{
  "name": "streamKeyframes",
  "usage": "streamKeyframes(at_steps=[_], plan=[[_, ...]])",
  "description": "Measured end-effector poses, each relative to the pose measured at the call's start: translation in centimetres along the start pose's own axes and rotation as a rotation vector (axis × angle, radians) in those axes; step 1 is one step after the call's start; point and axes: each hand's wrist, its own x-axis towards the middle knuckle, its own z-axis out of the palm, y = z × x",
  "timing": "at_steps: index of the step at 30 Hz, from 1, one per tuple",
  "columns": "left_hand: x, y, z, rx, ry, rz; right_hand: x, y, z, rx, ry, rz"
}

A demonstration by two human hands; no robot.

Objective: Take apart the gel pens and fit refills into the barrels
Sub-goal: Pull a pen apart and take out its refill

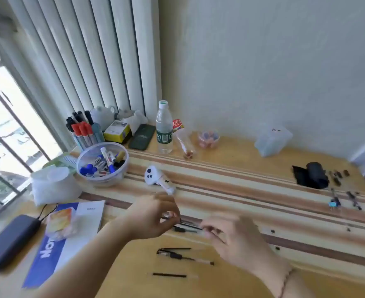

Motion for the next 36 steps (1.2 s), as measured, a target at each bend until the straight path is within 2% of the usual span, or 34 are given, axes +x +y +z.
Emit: streamKeyframes(at_steps=[4, 8, 10, 17, 20, 27, 32, 36], plan=[[-0.4, -2.2, 4.8, -0.118, 0.227, -0.077, -1.4, 1.5, 7.8, -0.153, -0.102, -0.022], [-0.2, -2.7, 8.0, -0.169, 0.380, -0.005, -1.9, 3.0, 11.8, -0.232, -0.031, -0.009], [-0.5, -2.6, 9.3, -0.178, 0.407, 0.026, -2.4, 3.2, 12.9, -0.276, 0.021, -0.020], [-2.1, -1.7, 10.4, -0.154, 0.333, 0.142, -3.8, 2.2, 13.9, -0.417, 0.167, -0.043], [-2.1, -1.4, 10.9, -0.096, 0.299, 0.172, -3.8, 2.2, 13.9, -0.422, 0.172, -0.007], [-1.9, -1.4, 11.7, -0.103, 0.264, 0.178, -4.0, 2.6, 14.5, -0.328, 0.091, -0.020], [-2.0, -1.0, 11.8, -0.081, 0.144, 0.248, -4.3, 3.4, 13.2, -0.272, 0.213, 0.053], [-1.8, -0.7, 12.0, 0.036, 0.169, 0.255, -4.5, 4.2, 12.5, -0.116, 0.267, 0.105]])
